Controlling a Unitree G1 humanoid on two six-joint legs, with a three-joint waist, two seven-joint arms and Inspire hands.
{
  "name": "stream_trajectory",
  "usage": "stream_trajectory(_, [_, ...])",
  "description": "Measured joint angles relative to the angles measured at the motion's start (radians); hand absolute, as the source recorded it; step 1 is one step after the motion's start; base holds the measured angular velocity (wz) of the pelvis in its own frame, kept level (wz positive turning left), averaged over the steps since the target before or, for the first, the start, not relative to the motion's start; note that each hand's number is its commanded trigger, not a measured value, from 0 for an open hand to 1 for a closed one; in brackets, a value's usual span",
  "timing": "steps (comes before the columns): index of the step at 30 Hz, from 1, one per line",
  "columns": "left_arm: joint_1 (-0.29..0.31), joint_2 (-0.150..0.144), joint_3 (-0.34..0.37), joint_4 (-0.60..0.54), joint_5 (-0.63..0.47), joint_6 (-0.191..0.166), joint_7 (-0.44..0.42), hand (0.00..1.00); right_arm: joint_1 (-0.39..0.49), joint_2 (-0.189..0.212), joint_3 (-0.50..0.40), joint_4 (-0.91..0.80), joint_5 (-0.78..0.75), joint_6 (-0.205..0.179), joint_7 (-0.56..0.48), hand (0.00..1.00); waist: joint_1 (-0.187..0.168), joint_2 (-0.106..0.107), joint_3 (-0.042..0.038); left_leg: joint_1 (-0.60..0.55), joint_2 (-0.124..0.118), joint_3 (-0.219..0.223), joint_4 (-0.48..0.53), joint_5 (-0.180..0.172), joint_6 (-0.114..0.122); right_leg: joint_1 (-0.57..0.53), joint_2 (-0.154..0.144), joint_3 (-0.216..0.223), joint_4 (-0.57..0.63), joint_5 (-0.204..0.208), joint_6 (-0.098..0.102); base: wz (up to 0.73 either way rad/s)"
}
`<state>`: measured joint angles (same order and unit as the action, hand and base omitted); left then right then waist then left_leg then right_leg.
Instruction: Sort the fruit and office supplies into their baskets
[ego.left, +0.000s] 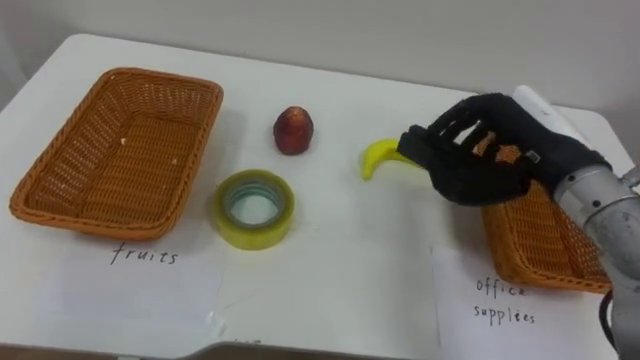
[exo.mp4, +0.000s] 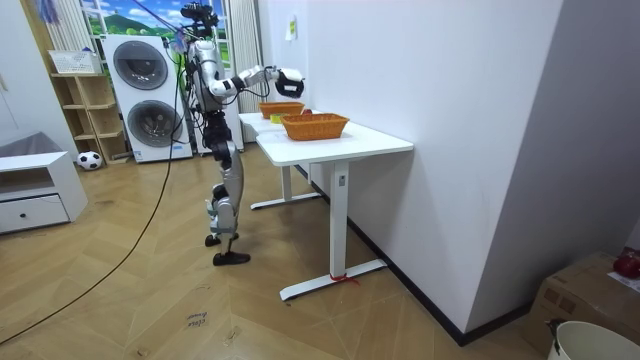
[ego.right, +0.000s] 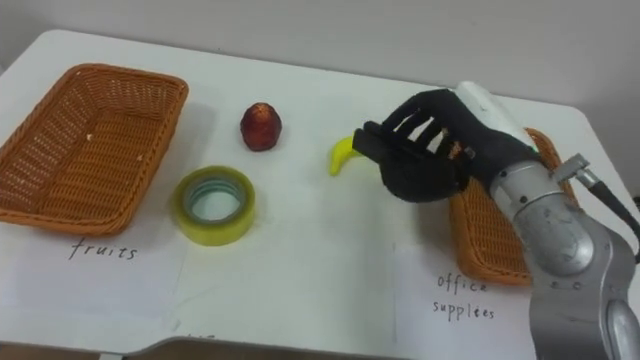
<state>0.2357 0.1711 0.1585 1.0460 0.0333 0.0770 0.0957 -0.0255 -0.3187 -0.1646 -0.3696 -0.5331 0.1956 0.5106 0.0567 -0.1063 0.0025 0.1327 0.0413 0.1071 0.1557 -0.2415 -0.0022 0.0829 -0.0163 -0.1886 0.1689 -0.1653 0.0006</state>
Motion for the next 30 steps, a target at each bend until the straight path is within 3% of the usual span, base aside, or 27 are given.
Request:
stream_trajectory(12, [0.019,-0.001,0.017,0.044,-0.002,-0.016,0.005,0.0,-0.011,-0.013,-0.056,0.085,0.072,-0.034,-0.154,1.0,-0.034,-0.006,0.0042,0.001,0.0,-0.001,0.011,0.0,0.0,0.005,-0.001,0.002,0.003,0.0,0.0,0.0])
stream_trajectory(19, [0.023,-0.001,0.041,0.034,0.0,-0.014,0.007,0.0,-0.01,-0.034,-0.07,0.094,0.093,-0.033,-0.229,1.0,-0.054,-0.01,0.0017,-0.001,0.001,0.004,0.006,0.0,0.0,-0.002,0.002,0.01,0.002,0.0,0.0,-0.02])
stream_trajectory(30, [0.015,0.004,0.051,0.03,-0.002,-0.02,0.009,0.0,0.012,-0.034,-0.084,0.175,0.118,-0.048,-0.29,1.0,-0.076,-0.016,-0.0028,0.012,0.001,0.022,0.007,0.0,0.0,0.001,0.001,0.024,0.001,0.001,0.001,-0.04])
